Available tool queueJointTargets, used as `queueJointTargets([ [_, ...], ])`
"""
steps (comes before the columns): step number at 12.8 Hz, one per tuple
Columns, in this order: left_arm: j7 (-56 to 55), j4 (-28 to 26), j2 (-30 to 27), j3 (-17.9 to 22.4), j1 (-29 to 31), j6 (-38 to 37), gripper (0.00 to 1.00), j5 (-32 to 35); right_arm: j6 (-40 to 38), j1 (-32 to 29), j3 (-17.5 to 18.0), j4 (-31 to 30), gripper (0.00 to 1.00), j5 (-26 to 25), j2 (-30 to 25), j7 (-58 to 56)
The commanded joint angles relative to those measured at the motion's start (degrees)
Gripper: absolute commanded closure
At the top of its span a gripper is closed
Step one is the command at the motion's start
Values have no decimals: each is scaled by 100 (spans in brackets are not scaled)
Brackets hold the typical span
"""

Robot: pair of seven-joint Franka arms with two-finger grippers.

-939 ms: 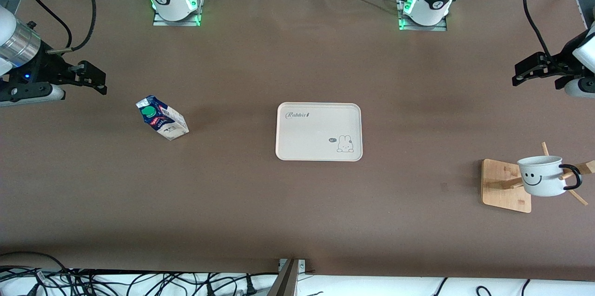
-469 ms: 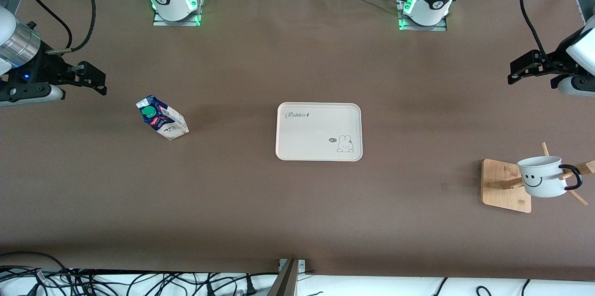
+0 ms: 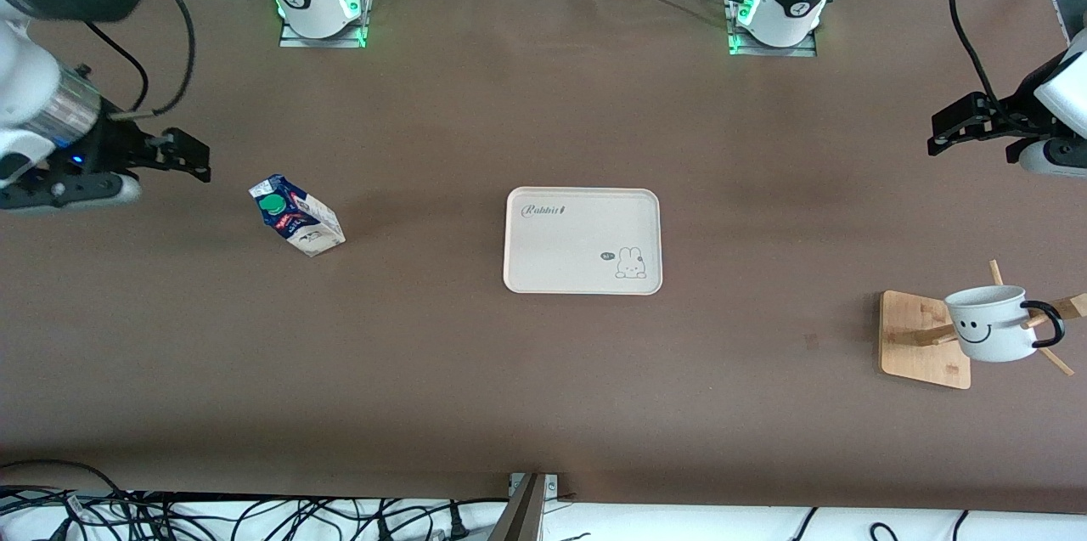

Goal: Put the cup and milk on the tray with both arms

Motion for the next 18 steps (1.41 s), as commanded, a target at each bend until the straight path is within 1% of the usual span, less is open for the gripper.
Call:
queueJointTargets([
  [1, 51, -521, -85, -60, 58, 641, 0, 121, 25, 87, 79, -138, 0, -6, 424, -177],
  [2, 51, -610, -86, -60, 50, 732, 0, 121, 243, 122, 79, -375, 0, 2, 434, -177],
  [4, 51, -751, -95, -60, 50, 994, 0, 112, 892, 123, 96, -1226, 0, 3, 321, -186],
  [5, 51, -873, -95, -60, 50, 1292, 0, 77, 1331, 123, 131, -1674, 0, 3, 233, -203],
  [6, 51, -1040, -95, -60, 50, 1617, 0, 68, 1701, 123, 149, -1974, 0, -6, 215, -203],
  [9, 51, -1698, -95, -51, 50, 2610, 0, 68, 2362, 123, 158, -2547, 0, 3, 223, -203],
  [10, 51, -1927, -103, -43, 58, 3022, 0, 59, 2425, 123, 158, -2609, 3, 3, 232, -203],
  [11, 51, -2121, -129, -43, 59, 3392, 0, 51, 2390, 123, 158, -2593, 17, -6, 241, -212],
  [12, 42, -2314, -165, -25, 67, 3735, 0, 33, 2364, 123, 166, -2566, 34, -6, 232, -212],
  [13, 33, -2473, -174, 53, 67, 4113, 0, 24, 2320, 123, 175, -2557, 42, -6, 215, -212],
  [14, 16, -2648, -174, 211, 67, 4551, 0, -141, 2311, 123, 210, -2549, 40, -6, 214, -203],
  [15, 16, -2824, -174, 238, 67, 5000, 0, -404, 2302, 123, 210, -2488, 28, -6, 214, -203],
  [16, 7, -3026, -174, 239, 67, 5483, 0, -485, 2285, 123, 210, -2487, 25, -6, 223, -203],
  [17, 7, -3211, -174, 247, 67, 5975, 0, -486, 2276, 123, 210, -2496, 29, 2, 232, -203],
  [18, 7, -3439, -182, 239, 76, 6467, 0, -494, 2276, 123, 210, -2496, 38, 3, 241, -195],
])
